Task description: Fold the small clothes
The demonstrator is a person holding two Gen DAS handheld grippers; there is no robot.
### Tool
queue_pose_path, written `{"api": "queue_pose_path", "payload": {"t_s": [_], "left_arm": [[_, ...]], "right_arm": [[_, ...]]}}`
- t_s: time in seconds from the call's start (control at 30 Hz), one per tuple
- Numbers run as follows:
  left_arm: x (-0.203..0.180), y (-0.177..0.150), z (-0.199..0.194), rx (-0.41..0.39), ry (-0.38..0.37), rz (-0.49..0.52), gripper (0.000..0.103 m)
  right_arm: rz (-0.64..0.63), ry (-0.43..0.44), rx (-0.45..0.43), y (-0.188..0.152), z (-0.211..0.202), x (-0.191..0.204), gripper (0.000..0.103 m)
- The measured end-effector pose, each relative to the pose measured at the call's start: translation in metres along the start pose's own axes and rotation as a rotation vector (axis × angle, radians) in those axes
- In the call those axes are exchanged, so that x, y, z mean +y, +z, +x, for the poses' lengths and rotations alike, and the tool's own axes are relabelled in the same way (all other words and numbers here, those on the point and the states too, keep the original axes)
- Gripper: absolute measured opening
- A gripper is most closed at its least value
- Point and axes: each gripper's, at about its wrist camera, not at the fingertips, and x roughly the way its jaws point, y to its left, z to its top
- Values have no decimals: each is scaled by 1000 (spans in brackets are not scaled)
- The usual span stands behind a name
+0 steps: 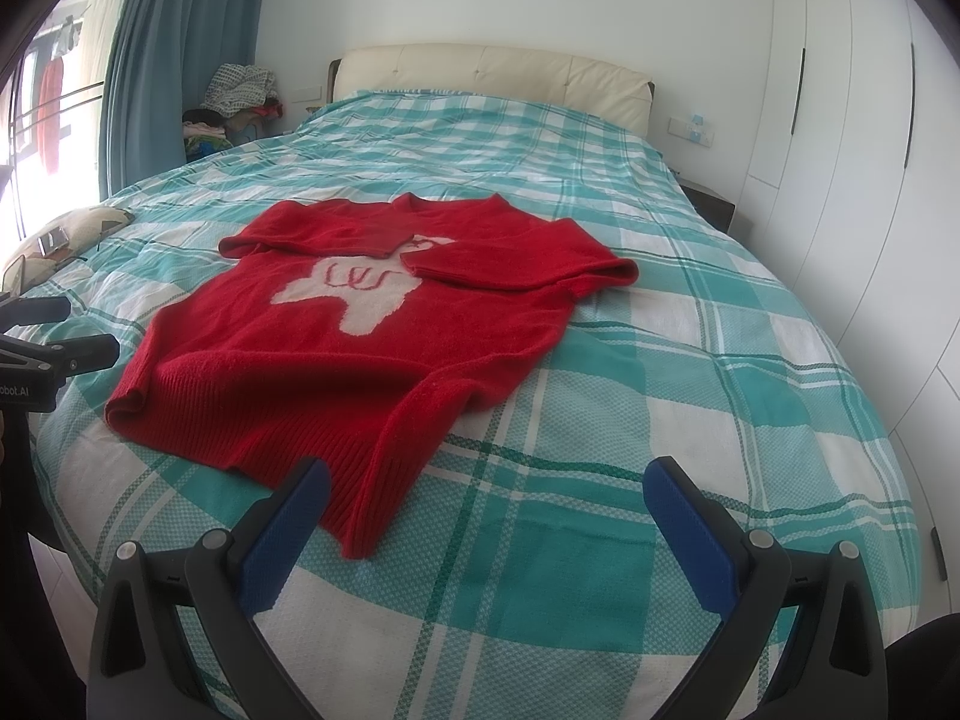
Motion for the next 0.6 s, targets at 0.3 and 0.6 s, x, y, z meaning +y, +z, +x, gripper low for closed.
{"api": "queue_pose_path", "payload": {"t_s": [0.3,0.6], "left_arm": [[0,0,0,1,0,0,103],[19,-11,4,68,-49,-122,103]], "right_arm": [[-3,1,1,0,0,2,103],[-15,-29,-6,1,0,1,103]]}}
